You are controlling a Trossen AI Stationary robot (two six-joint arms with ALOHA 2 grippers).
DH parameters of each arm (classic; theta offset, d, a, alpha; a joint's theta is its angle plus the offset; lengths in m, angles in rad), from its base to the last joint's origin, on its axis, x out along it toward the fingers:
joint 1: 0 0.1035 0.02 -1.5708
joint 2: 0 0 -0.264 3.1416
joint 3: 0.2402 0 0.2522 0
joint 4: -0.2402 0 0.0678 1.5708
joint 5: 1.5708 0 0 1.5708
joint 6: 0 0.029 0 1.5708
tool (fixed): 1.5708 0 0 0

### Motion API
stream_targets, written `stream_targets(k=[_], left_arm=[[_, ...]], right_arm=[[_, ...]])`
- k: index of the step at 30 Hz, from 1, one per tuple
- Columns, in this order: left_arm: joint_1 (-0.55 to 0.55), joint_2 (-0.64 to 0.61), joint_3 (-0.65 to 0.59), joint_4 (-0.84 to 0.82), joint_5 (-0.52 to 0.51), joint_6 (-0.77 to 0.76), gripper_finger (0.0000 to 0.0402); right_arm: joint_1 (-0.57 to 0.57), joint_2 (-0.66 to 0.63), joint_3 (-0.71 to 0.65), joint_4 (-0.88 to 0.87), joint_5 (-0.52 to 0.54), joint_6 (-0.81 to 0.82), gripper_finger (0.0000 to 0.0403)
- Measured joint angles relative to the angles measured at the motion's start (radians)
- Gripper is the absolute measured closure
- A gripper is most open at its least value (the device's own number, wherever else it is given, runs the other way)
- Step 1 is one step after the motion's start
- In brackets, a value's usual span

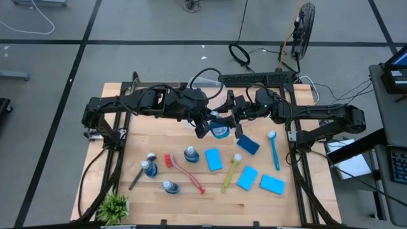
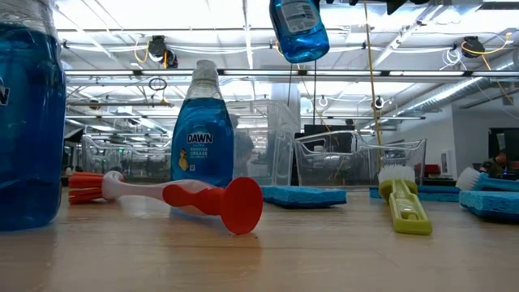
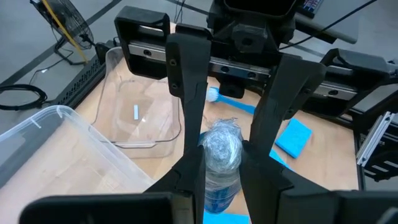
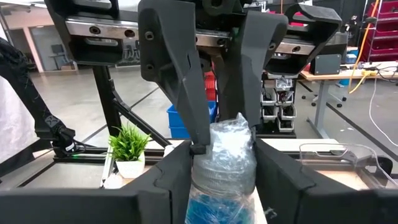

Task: Pick & Place Kitchen Sink Supplies
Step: Put the blue dish soap into the right transparent bin

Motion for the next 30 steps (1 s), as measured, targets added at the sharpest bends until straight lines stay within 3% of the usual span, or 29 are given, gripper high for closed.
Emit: stream_targets(k=[30], left_arm=[[0.003, 0.0, -0.001, 0.021, -0.015, 0.035, 0.0321]], right_arm=[[0.0, -0.001, 0.001, -0.043, 0.004, -0.023, 0.027]])
